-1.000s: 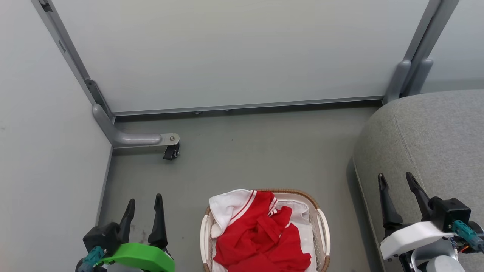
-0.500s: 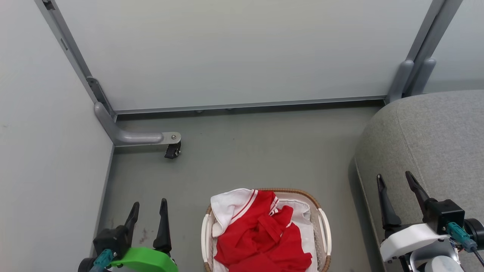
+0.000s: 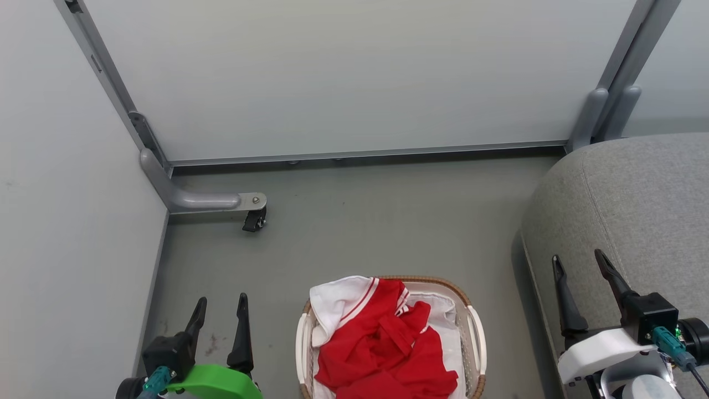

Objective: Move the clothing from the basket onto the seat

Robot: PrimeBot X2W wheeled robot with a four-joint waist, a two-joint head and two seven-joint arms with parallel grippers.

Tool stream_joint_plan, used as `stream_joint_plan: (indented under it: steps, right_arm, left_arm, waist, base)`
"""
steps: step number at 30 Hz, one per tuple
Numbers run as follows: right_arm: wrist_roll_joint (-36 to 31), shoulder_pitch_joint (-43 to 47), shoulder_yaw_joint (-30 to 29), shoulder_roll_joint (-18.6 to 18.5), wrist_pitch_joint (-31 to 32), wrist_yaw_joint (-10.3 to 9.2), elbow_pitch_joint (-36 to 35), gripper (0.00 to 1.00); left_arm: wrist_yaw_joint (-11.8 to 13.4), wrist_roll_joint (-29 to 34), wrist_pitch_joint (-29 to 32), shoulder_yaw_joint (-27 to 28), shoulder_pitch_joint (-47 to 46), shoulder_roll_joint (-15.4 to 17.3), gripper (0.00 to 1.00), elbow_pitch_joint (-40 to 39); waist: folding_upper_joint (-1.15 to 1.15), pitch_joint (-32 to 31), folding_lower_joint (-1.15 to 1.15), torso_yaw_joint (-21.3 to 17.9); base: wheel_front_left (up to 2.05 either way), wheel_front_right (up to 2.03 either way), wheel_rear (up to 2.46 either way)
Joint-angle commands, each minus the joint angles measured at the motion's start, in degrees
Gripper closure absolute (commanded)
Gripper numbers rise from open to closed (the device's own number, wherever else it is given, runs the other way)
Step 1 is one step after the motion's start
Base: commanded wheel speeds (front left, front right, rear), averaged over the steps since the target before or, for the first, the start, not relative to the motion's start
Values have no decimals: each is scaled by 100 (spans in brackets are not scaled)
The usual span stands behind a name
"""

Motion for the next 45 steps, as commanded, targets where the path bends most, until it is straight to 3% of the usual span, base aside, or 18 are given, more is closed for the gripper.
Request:
stream_joint_plan:
  steps: [1, 23, 30, 39, 45]
  right_arm:
    - [37, 33, -13, -32, -30, -2, 6, 0]
    - [130, -18, -34, -32, -29, -2, -17, 0]
    - [109, -213, -14, -32, -29, -2, -124, 0]
    - [77, -631, -77, -32, -29, -2, -278, 0]
    - [109, -950, -108, -31, -29, -3, -326, 0]
  left_arm:
    - [-23, -2, -22, 14, -56, 39, 0, -2]
    - [-45, 1, -22, -77, -115, 38, 0, 24]
    - [-95, 122, -15, -203, -417, 37, 0, 122]
    - [-216, 193, -11, -851, -1351, 36, 0, 1042]
    - [-290, 91, -11, -1650, -2097, 36, 0, 2049]
  waist:
    - [0, 1, 0, 1]
    - [0, 53, 0, -1]
    - [0, 413, 0, -43]
    - [0, 1256, 0, -211]
    - [0, 1846, 0, -367]
  base:
    - [0, 0, 0]
    - [0, 0, 0]
    - [0, 0, 0]
    - [0, 0, 0]
    - [0, 0, 0]
